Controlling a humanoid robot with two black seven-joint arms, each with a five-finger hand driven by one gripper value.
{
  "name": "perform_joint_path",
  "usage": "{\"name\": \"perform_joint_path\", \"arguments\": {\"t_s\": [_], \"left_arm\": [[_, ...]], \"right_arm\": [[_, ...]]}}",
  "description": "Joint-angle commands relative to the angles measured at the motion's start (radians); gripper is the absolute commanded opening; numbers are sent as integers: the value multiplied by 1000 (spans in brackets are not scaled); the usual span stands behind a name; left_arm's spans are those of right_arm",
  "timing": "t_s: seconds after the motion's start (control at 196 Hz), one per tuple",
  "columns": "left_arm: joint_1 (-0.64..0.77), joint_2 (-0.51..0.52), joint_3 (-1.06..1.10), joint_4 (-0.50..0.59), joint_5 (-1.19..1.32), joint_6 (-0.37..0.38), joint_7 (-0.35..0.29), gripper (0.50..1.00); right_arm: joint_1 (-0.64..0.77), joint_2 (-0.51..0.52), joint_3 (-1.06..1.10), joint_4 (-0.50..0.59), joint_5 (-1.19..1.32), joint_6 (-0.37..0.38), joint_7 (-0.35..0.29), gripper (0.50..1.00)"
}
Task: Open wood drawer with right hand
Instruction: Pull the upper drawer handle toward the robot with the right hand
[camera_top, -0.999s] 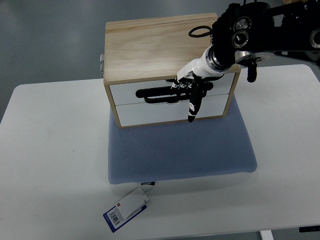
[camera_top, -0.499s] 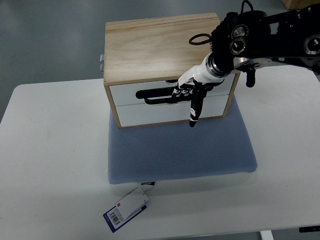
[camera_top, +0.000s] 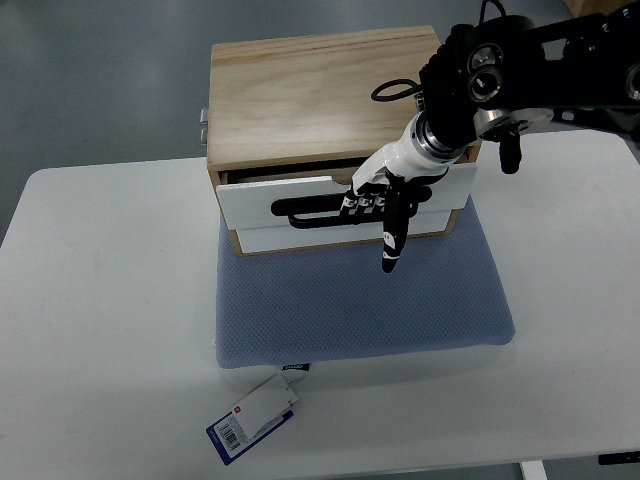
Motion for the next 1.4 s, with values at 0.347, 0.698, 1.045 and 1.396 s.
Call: {"name": "perform_joint_path", "arguments": {"t_s": [0.347, 0.698, 1.045, 1.396], "left_arm": [[0, 0, -2, 1, -1, 0, 0, 1000], [0, 0, 6, 0, 0, 0, 0, 1000], [0, 0, 8, 1, 0, 0, 0, 1000], [0, 0, 9, 1, 0, 1, 0, 1000]], "right_arm": [[21, -32, 5, 49, 72, 75, 5, 944], [33, -69, 5, 100, 158, 152, 3, 944], [35, -67, 2, 120, 218, 152, 2, 944], [77, -73, 4, 140, 273, 152, 2, 944]]}}
